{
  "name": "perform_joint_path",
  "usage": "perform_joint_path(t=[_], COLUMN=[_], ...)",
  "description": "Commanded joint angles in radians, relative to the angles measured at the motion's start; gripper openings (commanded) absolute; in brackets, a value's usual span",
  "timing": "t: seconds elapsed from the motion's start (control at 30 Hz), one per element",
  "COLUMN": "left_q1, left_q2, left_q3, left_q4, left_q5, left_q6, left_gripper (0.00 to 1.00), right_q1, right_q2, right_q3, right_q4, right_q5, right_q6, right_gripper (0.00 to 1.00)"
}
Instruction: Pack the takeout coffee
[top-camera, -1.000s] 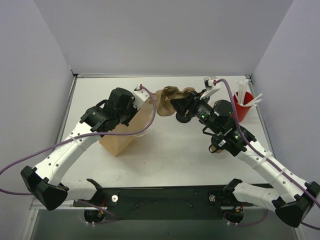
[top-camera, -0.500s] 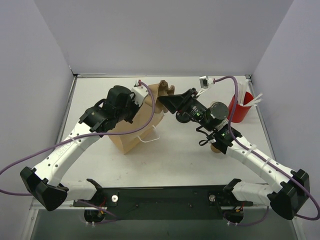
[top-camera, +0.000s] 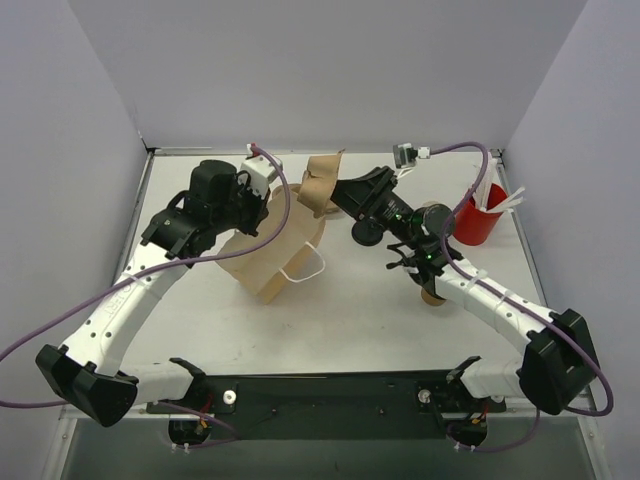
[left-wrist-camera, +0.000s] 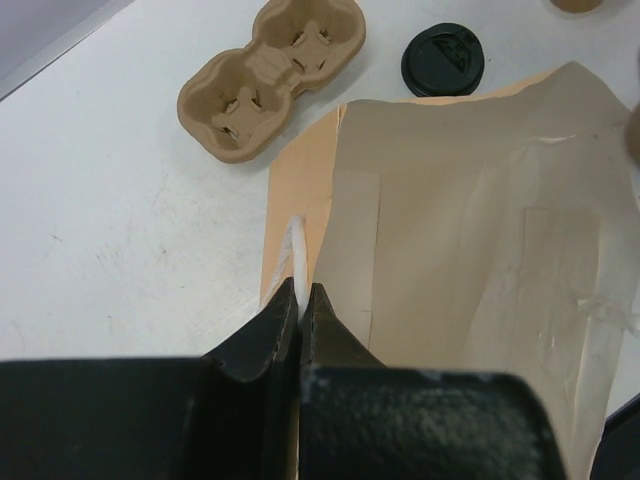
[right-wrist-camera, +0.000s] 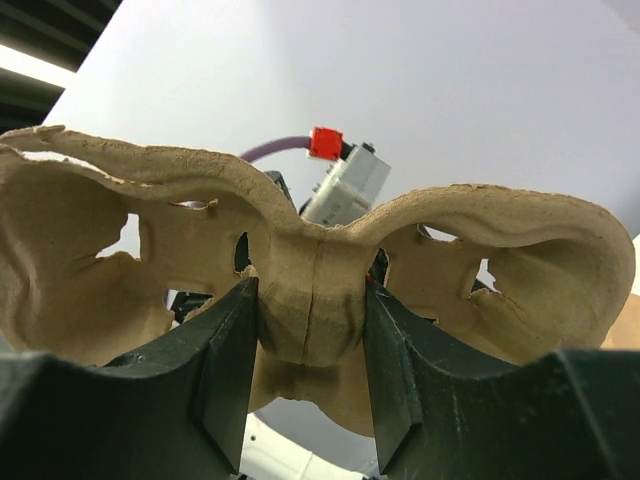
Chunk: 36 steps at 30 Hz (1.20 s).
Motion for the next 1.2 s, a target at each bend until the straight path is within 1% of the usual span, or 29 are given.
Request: perform_joint_path(t=[0.0, 0.07, 0.17, 0.33, 0.4, 0.43, 0.47, 0.5, 0.53, 0.57, 0.63, 0.7, 0.73, 0.8, 0.83, 0.93, 1.17], left_q1=[0.034, 0.045, 0.06, 0.076, 0.08, 0.08, 0.082, 0.082, 0.082, 0.082, 0.083, 0.082, 0.082, 0.082, 0.082, 0.083, 0.085], left_q2=[-0.032, -0.03, -0.03, -0.011, -0.004, 0.002, 0.006, 0.016, 0.02, 0.025, 0.039, 0.046, 0.049, 0.06, 0.062, 0.069, 0.082], left_q3=[0.05, 0.049, 0.052, 0.081, 0.107, 0.116, 0.139, 0.148, 0.157, 0.173, 0.177, 0.176, 0.176, 0.179, 0.179, 0.182, 0.184], left_q4=[0.068, 0.068, 0.069, 0.051, 0.036, 0.031, 0.025, 0.013, 0.007, -0.004, -0.009, -0.012, -0.015, -0.02, -0.023, -0.029, -0.052], left_q5=[0.123, 0.133, 0.155, 0.179, 0.183, 0.187, 0.187, 0.19, 0.196, 0.199, 0.21, 0.218, 0.218, 0.222, 0.222, 0.215, 0.212], left_q6=[-0.036, -0.036, -0.038, -0.026, -0.021, -0.015, -0.015, -0.012, -0.012, -0.012, -0.013, -0.015, -0.016, -0.021, -0.023, -0.029, -0.029], left_gripper=[0.0, 0.0, 0.0, 0.0, 0.0, 0.0, 0.0, 0.0, 0.0, 0.0, 0.0, 0.0, 0.0, 0.0, 0.0, 0.0, 0.0], right_q1=[-0.004, -0.003, -0.004, 0.0, 0.0, -0.001, 0.005, 0.01, 0.014, 0.02, 0.026, 0.036, 0.042, 0.068, 0.08, 0.122, 0.168], right_q2=[0.064, 0.111, 0.158, 0.165, 0.138, 0.127, 0.097, 0.083, 0.07, 0.044, 0.024, 0.003, -0.002, -0.014, -0.016, -0.008, 0.026], right_q3=[0.041, 0.047, 0.049, 0.037, 0.034, 0.034, 0.032, 0.032, 0.037, 0.035, 0.035, 0.04, 0.049, 0.079, 0.093, 0.15, 0.204], right_q4=[0.27, 0.312, 0.363, 0.287, 0.186, 0.09, 0.039, -0.015, -0.12, -0.164, -0.238, -0.273, -0.323, -0.383, -0.452, -0.564, -0.683], right_q5=[-0.106, -0.123, -0.166, -0.25, -0.274, -0.297, -0.307, -0.319, -0.331, -0.333, -0.337, -0.337, -0.339, -0.336, -0.333, -0.325, -0.33], right_q6=[0.118, 0.167, 0.198, 0.15, 0.08, 0.045, -0.041, -0.083, -0.132, -0.199, -0.248, -0.299, -0.324, -0.399, -0.432, -0.523, -0.621], right_gripper=[0.37, 0.37, 0.37, 0.37, 0.37, 0.37, 0.37, 0.38, 0.37, 0.38, 0.37, 0.38, 0.37, 0.38, 0.38, 0.38, 0.38])
